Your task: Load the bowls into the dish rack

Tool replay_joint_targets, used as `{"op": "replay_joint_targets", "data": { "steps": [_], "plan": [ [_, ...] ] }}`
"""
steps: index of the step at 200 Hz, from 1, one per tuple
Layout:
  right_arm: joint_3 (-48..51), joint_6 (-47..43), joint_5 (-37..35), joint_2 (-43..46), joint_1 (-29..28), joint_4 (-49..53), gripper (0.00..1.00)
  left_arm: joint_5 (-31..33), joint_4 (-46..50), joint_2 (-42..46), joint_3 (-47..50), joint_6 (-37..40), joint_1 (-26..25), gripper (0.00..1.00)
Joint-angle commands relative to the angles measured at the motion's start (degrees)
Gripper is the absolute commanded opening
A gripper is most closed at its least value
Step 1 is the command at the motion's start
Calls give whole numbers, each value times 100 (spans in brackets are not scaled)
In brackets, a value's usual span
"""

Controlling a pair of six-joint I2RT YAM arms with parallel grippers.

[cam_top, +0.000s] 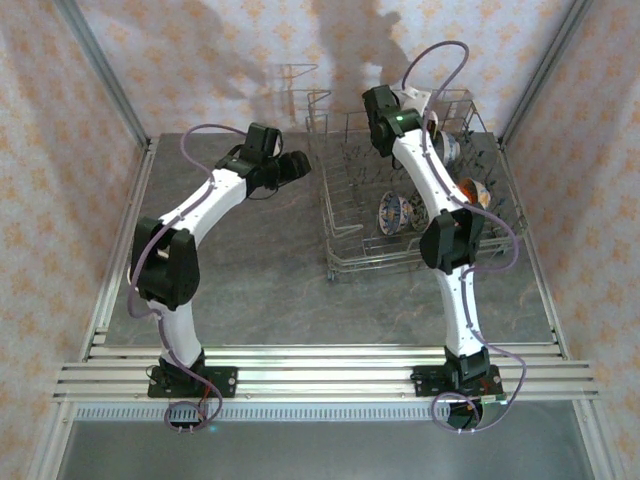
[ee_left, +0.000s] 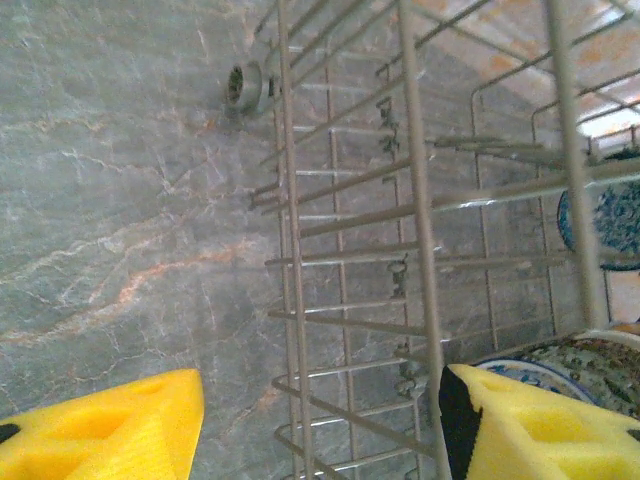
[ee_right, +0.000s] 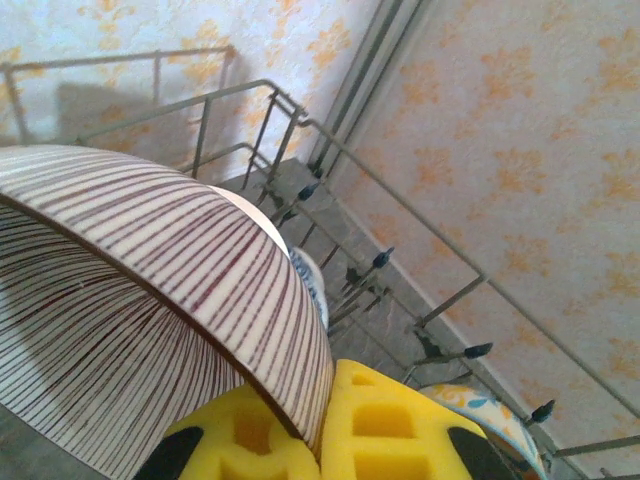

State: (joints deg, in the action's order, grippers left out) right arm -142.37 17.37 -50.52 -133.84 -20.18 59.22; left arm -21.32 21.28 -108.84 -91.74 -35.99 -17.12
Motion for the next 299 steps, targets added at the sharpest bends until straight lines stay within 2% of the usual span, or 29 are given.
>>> {"op": "replay_joint_targets", "data": {
  "steps": [1,62,118,204,219,230,256,299],
  "plan": [
    [-318,89,-962,-289,48,167,0,-373,-252,-183,82,192,7,64],
    [-459,134,-1450,-728,64,-29,0,-395,-432,-221,330,98,-11,63],
    [-492,263,-1454,-1008,74,-126,0,-286,-615,-85,696,12,-12,63],
    [-591,382,-1283,-1338,24,53,0,-244,-511,157,741,82,12,63],
    [-599,374,-1233,-1355,-6,72,6,-215,-492,177,763,83,8,63],
    [-599,412,-1218,-1355,-37,90,14,-200,-489,187,780,75,5,63],
    [-606,373,-983,-1394,-66,-5,21,-206,-518,192,831,18,7,63],
    [-663,323,-904,-1487,-75,41,20,-162,-629,315,1052,-74,5,63]
  ]
}}
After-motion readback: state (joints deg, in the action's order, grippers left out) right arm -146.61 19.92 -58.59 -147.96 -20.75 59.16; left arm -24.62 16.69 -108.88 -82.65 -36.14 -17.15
